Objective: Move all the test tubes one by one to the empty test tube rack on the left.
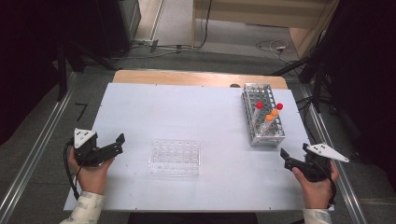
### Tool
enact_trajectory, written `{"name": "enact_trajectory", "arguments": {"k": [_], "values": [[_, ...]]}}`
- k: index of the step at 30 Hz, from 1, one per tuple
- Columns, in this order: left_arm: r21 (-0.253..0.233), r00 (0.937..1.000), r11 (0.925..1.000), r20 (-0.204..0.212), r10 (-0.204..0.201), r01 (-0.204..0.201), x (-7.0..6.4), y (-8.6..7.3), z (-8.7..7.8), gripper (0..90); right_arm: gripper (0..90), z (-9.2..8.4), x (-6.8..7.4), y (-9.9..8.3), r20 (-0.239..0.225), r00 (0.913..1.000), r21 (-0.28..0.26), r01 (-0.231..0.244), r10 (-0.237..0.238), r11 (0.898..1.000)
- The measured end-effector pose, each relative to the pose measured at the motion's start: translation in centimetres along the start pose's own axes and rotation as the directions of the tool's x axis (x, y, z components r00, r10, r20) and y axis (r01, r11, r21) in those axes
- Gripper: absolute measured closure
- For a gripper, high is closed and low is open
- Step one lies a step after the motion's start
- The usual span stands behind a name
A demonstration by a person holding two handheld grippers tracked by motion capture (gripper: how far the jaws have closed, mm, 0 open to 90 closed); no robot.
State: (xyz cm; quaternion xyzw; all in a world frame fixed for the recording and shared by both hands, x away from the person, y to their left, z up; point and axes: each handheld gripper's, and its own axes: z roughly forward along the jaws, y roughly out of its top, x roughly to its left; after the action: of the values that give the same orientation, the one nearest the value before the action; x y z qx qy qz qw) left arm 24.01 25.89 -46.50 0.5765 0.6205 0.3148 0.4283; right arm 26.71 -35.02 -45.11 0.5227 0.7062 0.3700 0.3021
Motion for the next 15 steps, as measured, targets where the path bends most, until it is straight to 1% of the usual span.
{"name": "enact_trajectory", "arguments": {"k": [2,8,15], "values": [[0.0,0.9999,0.9999,0.0,-0.012,0.012,0.2,0.02,-0.04,4.1,13.0,0.03,0.0,0.0,0.0,1.0,0.003,0.0,0.0,1.0],[-0.001,0.9999,0.9999,0.004,-0.014,0.014,0.19,0.01,-0.07,4.1,12.9,0.0,-0.07,0.04,-0.008,1.0,0.001,-0.005,0.005,1.0],[-0.002,0.9997,0.9998,0.01,-0.02,0.02,0.21,0.03,-0.12,4.1,12.9,-0.03,-0.15,0.05,-0.005,1.0,-0.004,-0.006,0.006,1.0]]}}
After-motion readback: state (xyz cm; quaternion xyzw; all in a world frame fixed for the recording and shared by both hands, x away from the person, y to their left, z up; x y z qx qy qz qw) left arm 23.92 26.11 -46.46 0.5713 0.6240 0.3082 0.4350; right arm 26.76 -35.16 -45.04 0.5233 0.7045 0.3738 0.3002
